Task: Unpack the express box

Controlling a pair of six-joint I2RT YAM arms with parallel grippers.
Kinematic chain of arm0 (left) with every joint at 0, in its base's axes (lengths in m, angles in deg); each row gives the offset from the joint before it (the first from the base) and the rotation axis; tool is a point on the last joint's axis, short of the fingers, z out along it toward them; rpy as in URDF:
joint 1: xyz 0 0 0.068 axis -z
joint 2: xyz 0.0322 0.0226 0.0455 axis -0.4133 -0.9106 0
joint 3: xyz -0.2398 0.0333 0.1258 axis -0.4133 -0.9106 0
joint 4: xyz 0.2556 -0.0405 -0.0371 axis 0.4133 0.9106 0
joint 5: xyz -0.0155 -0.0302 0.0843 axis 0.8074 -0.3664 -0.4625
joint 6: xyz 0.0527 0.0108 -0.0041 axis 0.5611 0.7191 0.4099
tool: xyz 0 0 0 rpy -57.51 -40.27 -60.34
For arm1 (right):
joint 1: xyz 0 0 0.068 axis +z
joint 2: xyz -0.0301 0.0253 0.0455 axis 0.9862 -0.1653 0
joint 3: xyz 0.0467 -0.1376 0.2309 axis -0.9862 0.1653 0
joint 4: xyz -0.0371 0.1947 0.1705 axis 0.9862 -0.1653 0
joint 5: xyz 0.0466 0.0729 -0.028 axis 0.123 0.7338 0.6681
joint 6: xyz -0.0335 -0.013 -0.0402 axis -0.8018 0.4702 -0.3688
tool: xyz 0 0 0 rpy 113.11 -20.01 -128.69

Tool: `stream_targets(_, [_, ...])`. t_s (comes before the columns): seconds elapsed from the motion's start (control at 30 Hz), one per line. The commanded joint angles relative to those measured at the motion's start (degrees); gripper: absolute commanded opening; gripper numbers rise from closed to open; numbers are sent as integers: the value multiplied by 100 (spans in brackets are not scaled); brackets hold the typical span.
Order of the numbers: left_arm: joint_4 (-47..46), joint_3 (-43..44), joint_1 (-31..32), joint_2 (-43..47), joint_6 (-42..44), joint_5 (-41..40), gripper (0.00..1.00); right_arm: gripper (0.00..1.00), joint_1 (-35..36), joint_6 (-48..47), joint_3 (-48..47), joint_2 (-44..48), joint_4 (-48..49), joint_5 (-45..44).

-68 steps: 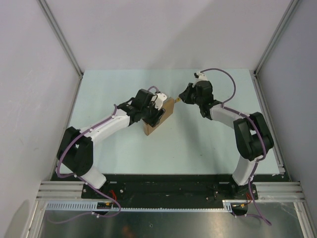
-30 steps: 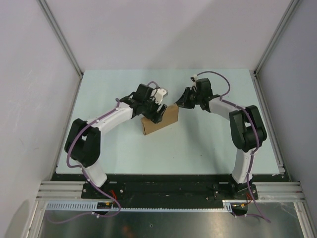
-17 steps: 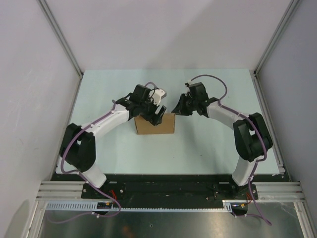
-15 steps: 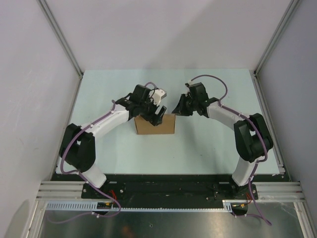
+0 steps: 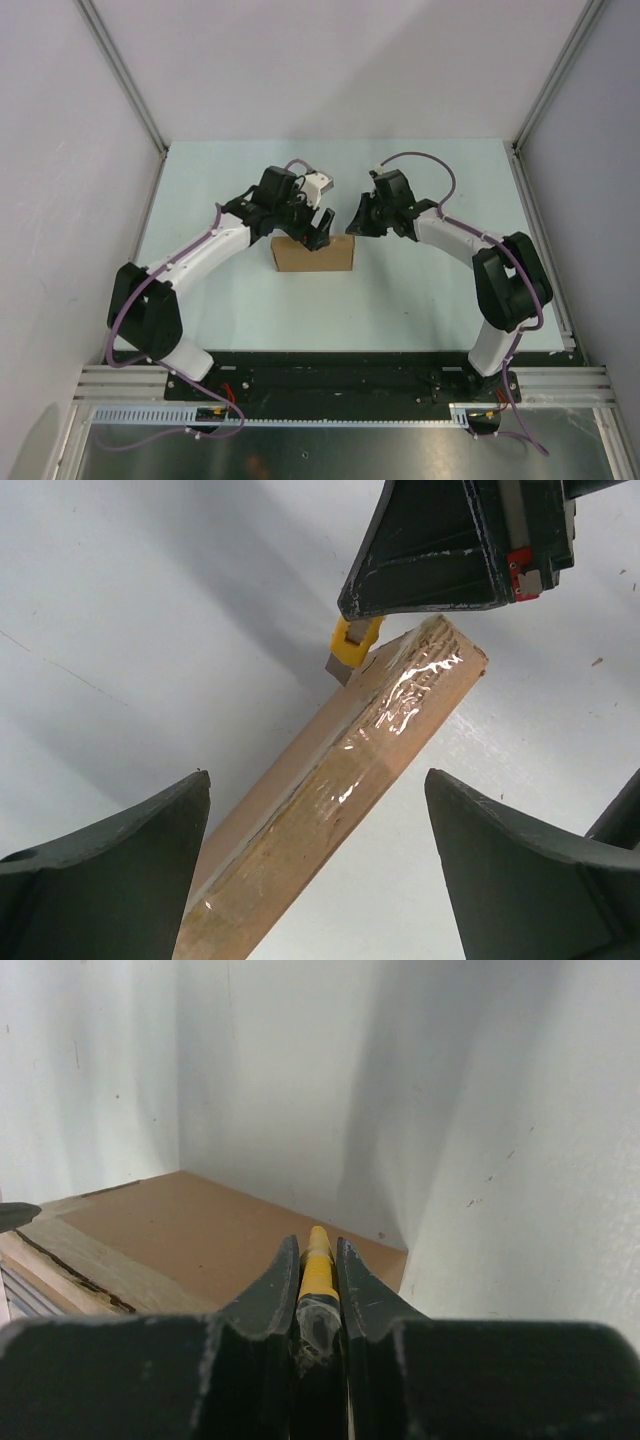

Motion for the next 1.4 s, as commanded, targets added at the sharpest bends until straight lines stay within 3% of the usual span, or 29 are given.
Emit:
stream_targets(0.0, [-125,12,-20,124,46,287,93,0,30,-61,3,306,73,-247])
stream_targets(0.47, [-319,654,156,-615,-560,-194,84,0,-216,-131,-5,815,636,-1046])
stream_targets(0.7, [-459,610,393,-615,-525,-670,83,0,-278,-157,12,1518,-137,-1793])
stream_targets(0.97, [-495,496,402,-676,-560,-741,82,0,134,35,346,2475,-647,-2215])
stream_targets(1.37, [-486,-312,543,-580,-499,-1269,74,0,1242,405,1497,3048,372,-3454])
